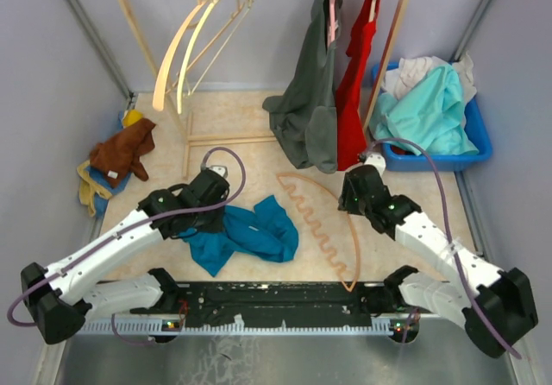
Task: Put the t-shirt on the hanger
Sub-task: Pick up the hanger at the center of the board.
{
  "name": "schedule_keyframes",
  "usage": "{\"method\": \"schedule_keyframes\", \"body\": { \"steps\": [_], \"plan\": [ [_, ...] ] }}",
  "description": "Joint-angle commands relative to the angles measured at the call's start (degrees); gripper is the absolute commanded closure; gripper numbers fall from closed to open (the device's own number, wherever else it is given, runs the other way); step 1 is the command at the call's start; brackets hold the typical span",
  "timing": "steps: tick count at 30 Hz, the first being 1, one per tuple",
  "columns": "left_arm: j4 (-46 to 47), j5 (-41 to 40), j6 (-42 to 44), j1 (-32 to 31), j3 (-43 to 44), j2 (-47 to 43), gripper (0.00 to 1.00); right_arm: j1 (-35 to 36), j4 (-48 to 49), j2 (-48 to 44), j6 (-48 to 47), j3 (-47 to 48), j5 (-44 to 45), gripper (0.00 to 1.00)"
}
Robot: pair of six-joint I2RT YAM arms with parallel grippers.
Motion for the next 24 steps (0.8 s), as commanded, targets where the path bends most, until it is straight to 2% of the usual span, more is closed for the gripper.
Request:
{"method": "schedule_keyframes", "body": {
  "steps": [1,5,16,20,24],
  "plan": [
    [1.77,0.3,1.76,-0.05,2.29,0.79,1.0,-5.21,8.13,5.91,-8.33,0.3,-5.99,0.56],
    [2.31,0.58,2.33,-0.06,2.58,1.14,1.0,-5.58,11.19,13.28,-12.25,3.41,-7.08,0.54],
    [3.15,1.09,3.99,-0.04,3.62,1.3,1.0,-5.66,16.26,26.36,-21.11,6.96,-5.73,0.39],
    [3.36,1.41,4.38,-0.02,3.93,1.96,1.0,-5.76,18.02,30.54,-22.33,8.56,-7.11,0.39],
    [3.46,1.55,4.69,-0.02,4.41,2.39,1.0,-5.77,19.07,33.3,-22.04,8.85,-9.54,0.46]
  ]
}}
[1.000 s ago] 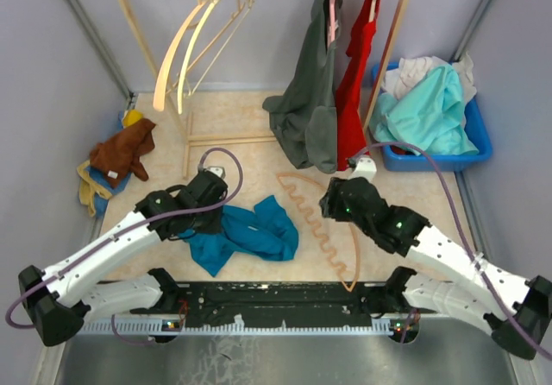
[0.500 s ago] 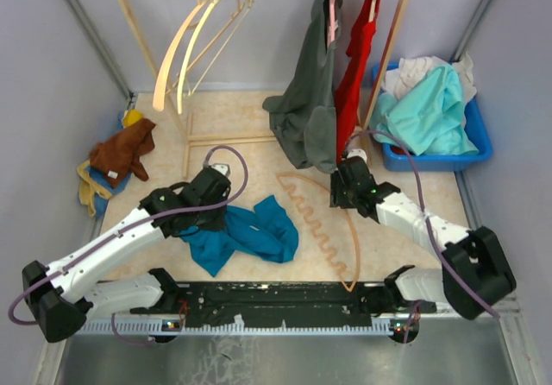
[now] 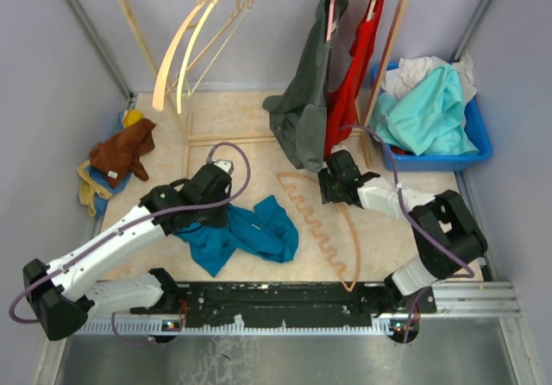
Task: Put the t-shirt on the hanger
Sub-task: Pick up the hanger at the center of the board, then place the T-shirt on the hanger.
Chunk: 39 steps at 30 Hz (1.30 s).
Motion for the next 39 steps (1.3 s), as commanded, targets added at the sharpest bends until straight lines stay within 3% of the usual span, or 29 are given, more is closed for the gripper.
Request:
{"method": "schedule_keyframes", "body": {
  "steps": [1,6,12,18,31,39],
  "plan": [
    [1.33,0.73,1.04,-0.06,2.14,0.47,1.0,-0.39,3.94,1.75,-1.34,2.23,-2.51,0.48],
    [1.08,0.92,1.24,-0.03,2.82,0.76,1.0,-0.19,5.05,0.99,-0.78,-1.07,-2.48,0.55],
    [0.61,0.82,1.25,-0.05,2.96,0.76,1.0,0.84,6.52,0.99,1.0,-3.32,-0.28,0.7],
    [-0.14,0.69,1.02,-0.03,3.55,0.69,1.0,5.02,3.86,0.17,3.1,-1.68,2.98,1.0],
    [-2.99,-0.1,1.69,-0.06,6.35,1.5,1.0,16.99,-17.65,-24.77,1.8,8.73,16.15,1.0],
    [-4.9,-2.57,1.75,-0.01,10.31,2.79,1.0,34.42,-33.94,-22.84,-1.65,21.75,27.22,1.0]
  ]
}}
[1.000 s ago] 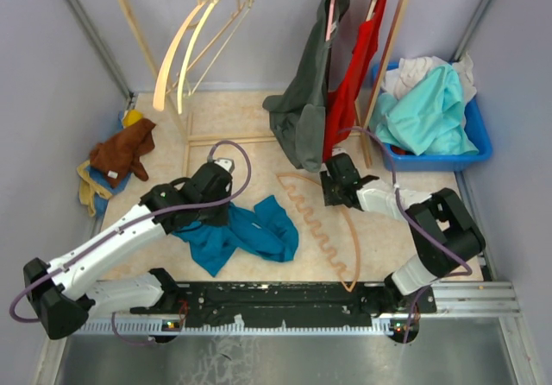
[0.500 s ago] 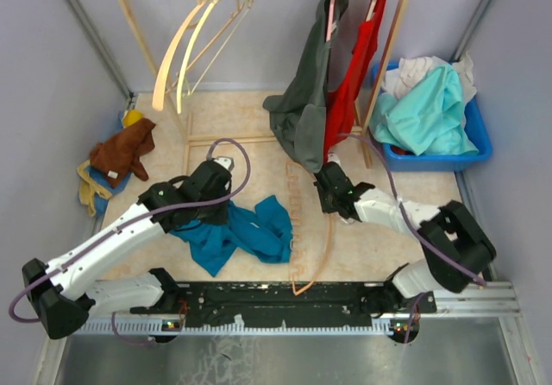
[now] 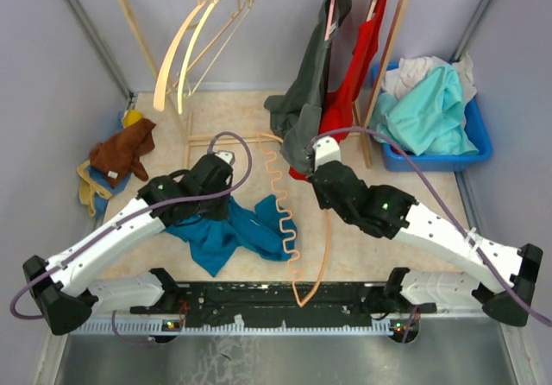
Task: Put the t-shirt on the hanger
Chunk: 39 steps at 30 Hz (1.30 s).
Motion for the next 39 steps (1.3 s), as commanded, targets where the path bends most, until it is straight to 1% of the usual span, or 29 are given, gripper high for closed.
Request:
{"method": "schedule_keyframes", "body": {
  "steps": [1,7,10,15,19,22,28,39],
  "plan": [
    [-1.47,-2.89,0.64,-0.02,3.75,-0.01,1.0,11.68,-12.1,4.1,-2.02,7.32,10.21,1.0],
    [-2.39,-5.16,0.81,0.03,6.24,-0.34,1.0,24.55,-22.3,12.07,5.74,11.96,21.16,1.0],
    [-2.64,-5.17,1.07,0.03,6.9,-0.11,1.0,31.42,-24.51,14.07,9.3,12.91,25.36,1.0],
    [-3.28,-5.43,1.21,0.03,7.7,-0.41,1.0,37.35,-30.18,15.89,16.78,13.12,30.73,1.0],
    [-3.64,-5.36,1.29,0.03,7.73,-0.38,1.0,38.84,-32.34,15.16,20.99,13.23,32.62,1.0],
    [-3.79,-5.01,1.45,0.05,7.74,-0.13,1.0,40.4,-33.08,14.06,22.4,13.87,33.52,1.0],
    [-3.91,-4.8,1.93,0.04,8.7,0.39,1.0,41.32,-31.42,15.03,21.23,13.93,33.32,1.0],
    [-3.46,-3.1,3.99,0.03,11.18,2.12,1.0,41.35,-23.35,16.15,15.92,11.65,32.82,1.0]
  ]
}}
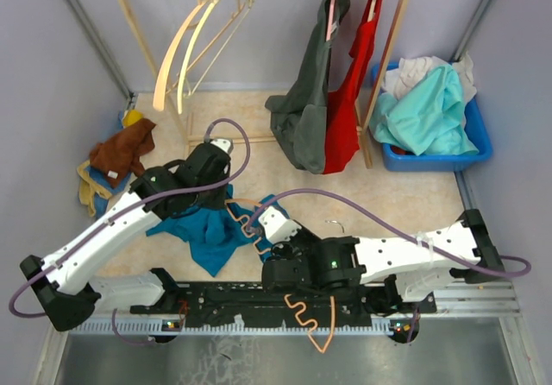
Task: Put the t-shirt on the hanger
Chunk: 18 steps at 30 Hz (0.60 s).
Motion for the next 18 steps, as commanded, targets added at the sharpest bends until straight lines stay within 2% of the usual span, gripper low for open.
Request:
{"method": "schedule_keyframes", "body": {
  "steps": [1,8,18],
  "plan": [
    [0.14,1.37,2.05,0.04,3.04,0.26,1.0,0.48,5.61,0.29,-1.71,0.33,3.59,1.0],
    [-1.48,4.1,2.81,-0.06,5.76,1.01,1.0,-1.81,9.61,1.67,-5.62,-1.46,3.39,1.0],
    [-4.23,3.67,3.43,-0.15,7.03,1.16,1.0,-5.73,11.83,0.67,-8.89,-5.6,2.22,1.0]
  ]
}}
